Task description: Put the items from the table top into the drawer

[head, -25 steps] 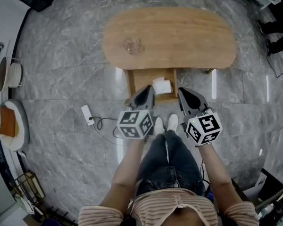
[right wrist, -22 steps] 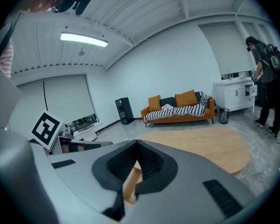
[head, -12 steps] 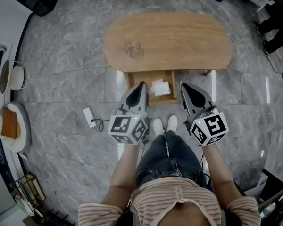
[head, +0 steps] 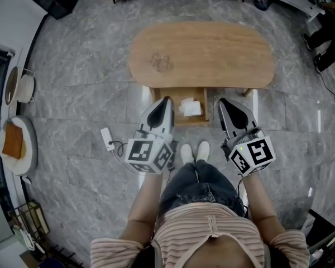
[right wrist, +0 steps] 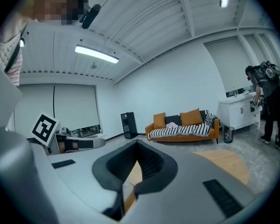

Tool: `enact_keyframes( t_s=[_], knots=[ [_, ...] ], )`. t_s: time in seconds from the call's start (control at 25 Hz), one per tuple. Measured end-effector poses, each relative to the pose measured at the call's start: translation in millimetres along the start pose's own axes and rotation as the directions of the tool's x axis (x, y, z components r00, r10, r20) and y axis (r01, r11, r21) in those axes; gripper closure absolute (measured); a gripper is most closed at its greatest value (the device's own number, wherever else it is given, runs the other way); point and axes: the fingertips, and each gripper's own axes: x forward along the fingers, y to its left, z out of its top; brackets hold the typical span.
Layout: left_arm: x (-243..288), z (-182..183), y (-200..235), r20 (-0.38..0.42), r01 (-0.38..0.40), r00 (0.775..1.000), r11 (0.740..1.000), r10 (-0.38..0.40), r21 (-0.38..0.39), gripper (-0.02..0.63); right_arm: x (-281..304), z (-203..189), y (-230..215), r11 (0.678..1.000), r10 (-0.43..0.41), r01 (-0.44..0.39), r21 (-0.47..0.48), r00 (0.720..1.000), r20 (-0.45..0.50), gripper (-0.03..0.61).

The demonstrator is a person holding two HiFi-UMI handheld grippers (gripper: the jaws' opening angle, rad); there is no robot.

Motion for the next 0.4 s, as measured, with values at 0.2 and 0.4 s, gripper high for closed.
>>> enact_keyframes(
  t_s=[0.2, 0.4],
  knots=[
    [-5, 19, -9, 0.042, -0.01, 0.999, 0.999, 0.008, 0.041, 0.6, -10, 19, -3, 1.0, 0.013, -0.012, -0.013, 0.999, 0.051, 0.571],
    [-14, 32, -20, 0.081, -0.025, 0.997, 0.998, 0.02, 0.059, 0.6, -24, 39, -3, 0.999, 0.025, -0.02, -0.045, 0.995, 0.096, 0.571]
  ],
)
